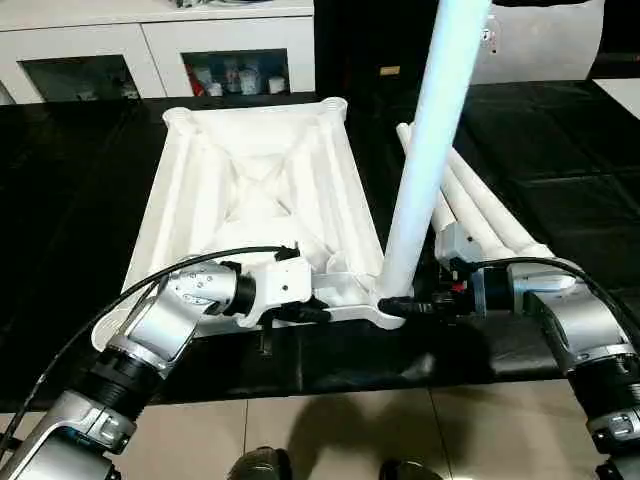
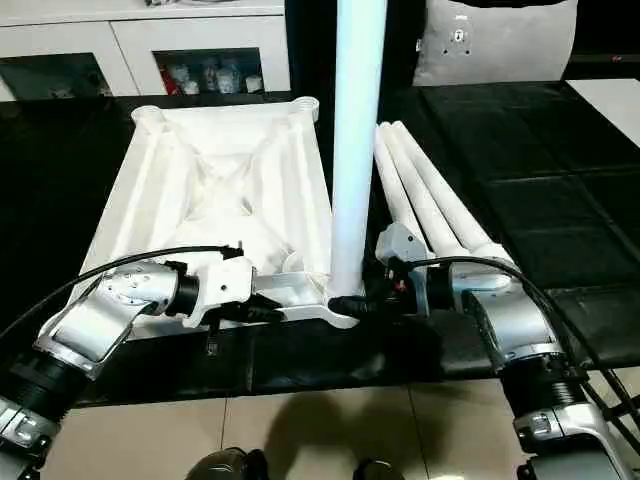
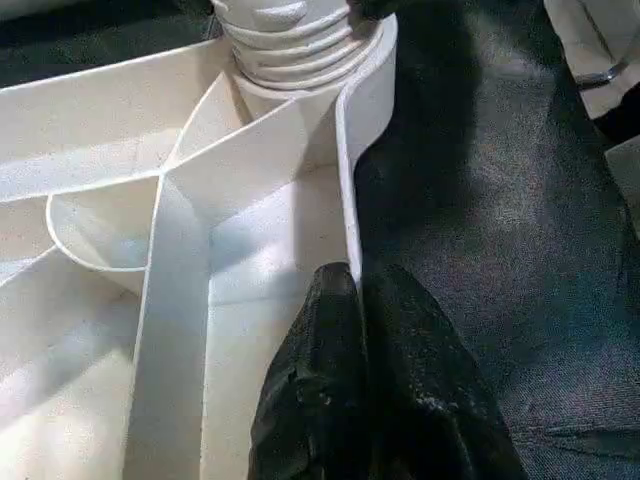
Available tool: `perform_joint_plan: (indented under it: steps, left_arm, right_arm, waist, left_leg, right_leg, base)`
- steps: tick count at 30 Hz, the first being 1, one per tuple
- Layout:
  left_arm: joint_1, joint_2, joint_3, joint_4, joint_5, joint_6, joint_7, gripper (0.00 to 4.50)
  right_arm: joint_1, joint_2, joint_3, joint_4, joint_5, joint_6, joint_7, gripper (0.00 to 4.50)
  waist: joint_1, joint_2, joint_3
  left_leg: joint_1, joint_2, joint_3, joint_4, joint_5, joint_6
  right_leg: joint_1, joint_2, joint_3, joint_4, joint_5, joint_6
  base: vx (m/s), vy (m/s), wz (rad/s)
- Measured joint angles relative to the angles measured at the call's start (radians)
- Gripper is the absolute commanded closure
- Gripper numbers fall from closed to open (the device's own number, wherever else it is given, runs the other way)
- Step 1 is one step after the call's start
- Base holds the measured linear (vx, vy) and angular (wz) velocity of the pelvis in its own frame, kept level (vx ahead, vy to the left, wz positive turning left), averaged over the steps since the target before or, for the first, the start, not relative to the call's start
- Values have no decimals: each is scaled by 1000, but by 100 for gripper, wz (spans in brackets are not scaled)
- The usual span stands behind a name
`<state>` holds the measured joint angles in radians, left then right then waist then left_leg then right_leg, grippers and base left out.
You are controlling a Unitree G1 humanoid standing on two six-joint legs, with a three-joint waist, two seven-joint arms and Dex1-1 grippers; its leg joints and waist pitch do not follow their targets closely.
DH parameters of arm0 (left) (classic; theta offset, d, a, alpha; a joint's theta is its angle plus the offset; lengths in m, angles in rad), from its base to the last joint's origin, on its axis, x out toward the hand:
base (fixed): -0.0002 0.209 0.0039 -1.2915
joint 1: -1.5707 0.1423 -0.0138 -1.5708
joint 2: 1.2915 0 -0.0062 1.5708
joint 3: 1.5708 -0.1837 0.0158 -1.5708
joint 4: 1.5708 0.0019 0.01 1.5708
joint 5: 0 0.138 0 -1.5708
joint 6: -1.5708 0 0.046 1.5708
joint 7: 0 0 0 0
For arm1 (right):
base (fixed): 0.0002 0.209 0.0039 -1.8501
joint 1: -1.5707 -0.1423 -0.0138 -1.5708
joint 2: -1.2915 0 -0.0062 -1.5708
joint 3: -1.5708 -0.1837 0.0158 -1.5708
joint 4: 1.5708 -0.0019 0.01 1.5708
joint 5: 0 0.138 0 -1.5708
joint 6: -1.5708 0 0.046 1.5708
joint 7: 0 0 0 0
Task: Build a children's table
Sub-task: Rotate leg to tighten
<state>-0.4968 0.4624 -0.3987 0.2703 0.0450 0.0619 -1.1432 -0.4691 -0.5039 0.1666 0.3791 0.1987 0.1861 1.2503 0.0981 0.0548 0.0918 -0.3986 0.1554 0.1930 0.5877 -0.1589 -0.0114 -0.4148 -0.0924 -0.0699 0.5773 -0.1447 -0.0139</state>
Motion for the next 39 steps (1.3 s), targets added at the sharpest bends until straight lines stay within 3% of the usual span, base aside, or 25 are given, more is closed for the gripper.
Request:
perform_joint_plan:
  steps: [7,8,10,14,18,25,27,33,39]
  left_arm:
    - [25,-8,29,-14,-17,35,16,450]
    - [35,-22,40,-29,-19,85,45,450]
    - [46,-63,62,-43,-10,166,113,450]
    - [52,-184,110,-68,-5,339,281,450]
    - [41,-297,129,-66,8,424,429,450]
    - [21,-389,137,-57,61,474,565,450]
    - [18,-389,131,-57,66,472,569,450]
    - [16,-373,104,-65,67,447,569,450]
    - [2,-358,97,-37,77,406,573,450]
  right_arm:
    - [1,37,-14,-3,5,46,-39,183]
    - [1,66,-20,-4,2,58,-81,183]
    - [1,115,-45,9,-7,75,-188,183]
    - [-37,230,-111,83,-34,80,-437,184]
    - [-85,309,-162,135,-51,103,-631,184]
    - [-136,390,-189,174,-93,114,-835,185]
    - [-136,391,-190,175,-93,107,-841,115]
    - [-108,385,-189,156,-97,90,-846,67]
    - [-28,355,-190,31,-82,126,-810,17]
  waist:
    - [-11,0,0]
    - [-13,0,0]
    - [-24,-1,1]
    - [-64,-3,2]
    - [-76,-6,4]
    - [-80,-6,4]
    - [-80,-6,4]
    - [-61,-6,4]
    - [-47,-6,4]
  left_leg:
    - [2,0,0,0,0,0]
    - [4,0,1,-1,0,0]
    - [7,0,1,-1,0,0]
    - [8,0,2,1,0,0]
    - [6,0,1,0,0,0]
    - [4,0,1,-2,0,0]
    - [3,0,1,-3,0,0]
    - [3,-1,2,-12,0,0]
    - [4,0,3,-17,0,0]
  right_leg:
    - [0,0,0,0,0,0]
    - [1,0,0,0,0,0]
    - [2,0,1,0,0,0]
    - [1,0,1,-2,-1,2]
    - [-3,0,-1,-4,-1,2]
    - [-4,0,-1,-9,-1,2]
    - [-3,0,-1,-12,-1,2]
    - [-3,1,-1,-14,2,-2]
    - [-4,1,-1,-14,4,-2]
  base:
    - [0,0,0]
    - [0,0,0]
    - [0,0,0]
    - [0,0,0]
    - [0,0,0]
    - [0,0,0]
    - [0,0,0]
    - [0,0,0]
    - [0,0,0]
